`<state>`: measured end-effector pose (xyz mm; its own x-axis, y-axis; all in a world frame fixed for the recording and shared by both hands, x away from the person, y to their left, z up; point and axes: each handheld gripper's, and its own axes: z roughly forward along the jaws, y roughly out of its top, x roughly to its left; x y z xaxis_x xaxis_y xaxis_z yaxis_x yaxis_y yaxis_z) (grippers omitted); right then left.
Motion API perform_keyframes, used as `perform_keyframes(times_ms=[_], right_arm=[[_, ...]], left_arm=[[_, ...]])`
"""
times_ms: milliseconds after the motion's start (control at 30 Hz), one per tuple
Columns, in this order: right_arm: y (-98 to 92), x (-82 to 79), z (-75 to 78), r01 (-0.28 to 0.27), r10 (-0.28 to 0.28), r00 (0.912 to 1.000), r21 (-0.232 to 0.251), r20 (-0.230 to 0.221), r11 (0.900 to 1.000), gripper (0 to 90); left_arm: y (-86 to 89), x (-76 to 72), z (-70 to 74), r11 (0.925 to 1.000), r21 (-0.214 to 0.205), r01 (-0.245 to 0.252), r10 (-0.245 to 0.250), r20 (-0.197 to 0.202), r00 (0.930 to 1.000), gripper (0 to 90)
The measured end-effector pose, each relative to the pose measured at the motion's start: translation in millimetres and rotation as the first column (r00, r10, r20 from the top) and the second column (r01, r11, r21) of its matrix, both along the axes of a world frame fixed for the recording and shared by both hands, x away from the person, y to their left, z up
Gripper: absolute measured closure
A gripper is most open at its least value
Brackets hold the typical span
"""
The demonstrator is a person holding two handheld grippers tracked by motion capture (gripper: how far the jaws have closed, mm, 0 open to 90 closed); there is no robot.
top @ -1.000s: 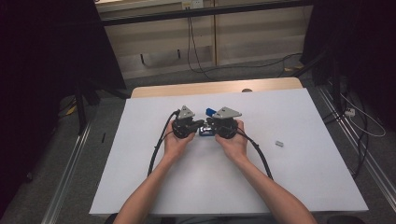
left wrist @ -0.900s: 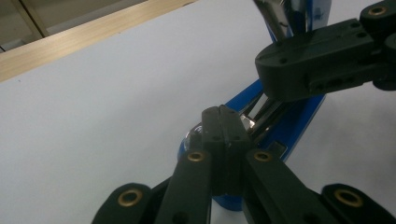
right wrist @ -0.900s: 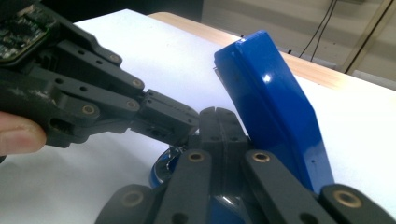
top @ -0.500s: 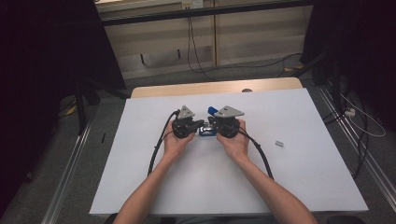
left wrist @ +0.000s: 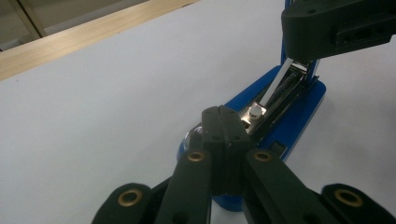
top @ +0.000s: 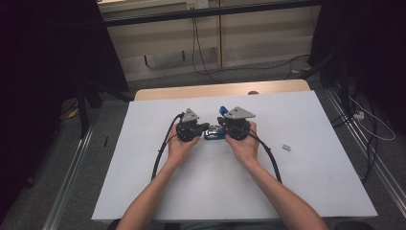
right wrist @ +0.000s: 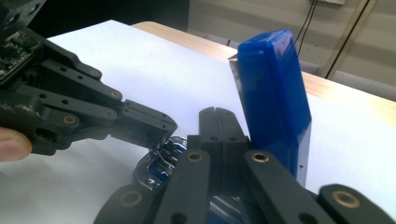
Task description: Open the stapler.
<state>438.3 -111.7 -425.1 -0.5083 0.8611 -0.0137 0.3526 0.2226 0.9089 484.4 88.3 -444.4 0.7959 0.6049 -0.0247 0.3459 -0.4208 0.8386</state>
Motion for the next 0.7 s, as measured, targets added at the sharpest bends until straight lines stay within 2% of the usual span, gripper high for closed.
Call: perform_keyframes(times_ms=[167,367,700], right_arm=[[-2.9,-0.5,2.1,0.024,-0.024,0.9997,-0.005,0.004,0.9997,90.0],[-6.1,-0.8,3.1,0.031,-0.031,0.9995,0.016,-0.007,0.9994,90.0],[-11.9,-1.2,5.2,0.044,-0.043,0.9990,0.019,-0.011,0.9989,90.0]], left_arm=[[0.2,0.4,-0.4,0.9999,-0.015,-0.001,0.001,-0.013,0.9999,90.0],[-0.5,-0.3,0.1,1.0000,-0.002,-0.004,0.004,-0.004,1.0000,90.0],[-0.5,-0.4,0.1,1.0000,0.002,-0.001,0.001,0.002,1.0000,90.0]])
